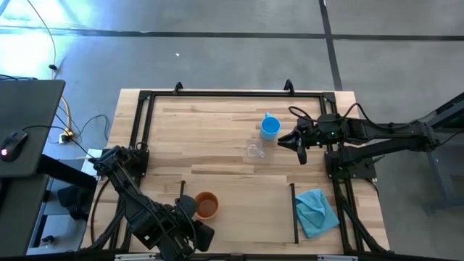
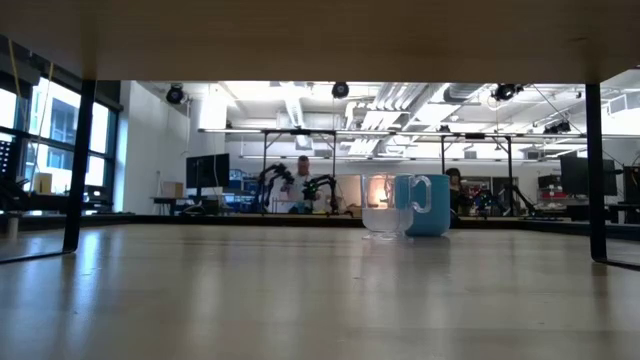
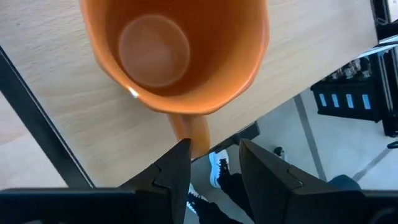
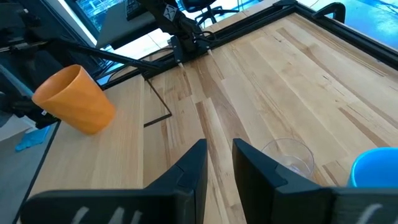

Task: Stack small to large cups/mugs on shelf
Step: Put the orange mug on the shelf

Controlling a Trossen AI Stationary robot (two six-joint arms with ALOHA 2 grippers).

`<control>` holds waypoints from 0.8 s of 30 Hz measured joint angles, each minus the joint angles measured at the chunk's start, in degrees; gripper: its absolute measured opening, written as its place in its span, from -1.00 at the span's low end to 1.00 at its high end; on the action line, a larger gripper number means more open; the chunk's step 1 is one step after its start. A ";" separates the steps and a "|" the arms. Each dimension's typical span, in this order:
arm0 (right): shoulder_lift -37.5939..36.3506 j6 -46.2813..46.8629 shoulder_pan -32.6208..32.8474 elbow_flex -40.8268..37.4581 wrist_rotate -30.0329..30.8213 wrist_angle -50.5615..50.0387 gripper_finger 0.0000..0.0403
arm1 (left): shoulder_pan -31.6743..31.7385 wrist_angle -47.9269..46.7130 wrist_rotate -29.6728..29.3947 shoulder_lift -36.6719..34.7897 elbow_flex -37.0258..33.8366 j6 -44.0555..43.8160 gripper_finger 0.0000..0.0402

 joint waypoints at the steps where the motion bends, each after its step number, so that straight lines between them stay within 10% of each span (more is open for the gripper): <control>1: 0.00 -0.01 0.00 0.00 -0.01 0.00 -0.67 | 0.00 -0.01 -0.05 0.01 0.00 0.02 -0.38; 24: 0.00 0.61 0.04 0.00 -0.20 0.00 -0.67 | 2.36 5.68 0.69 0.01 -3.41 4.63 -0.38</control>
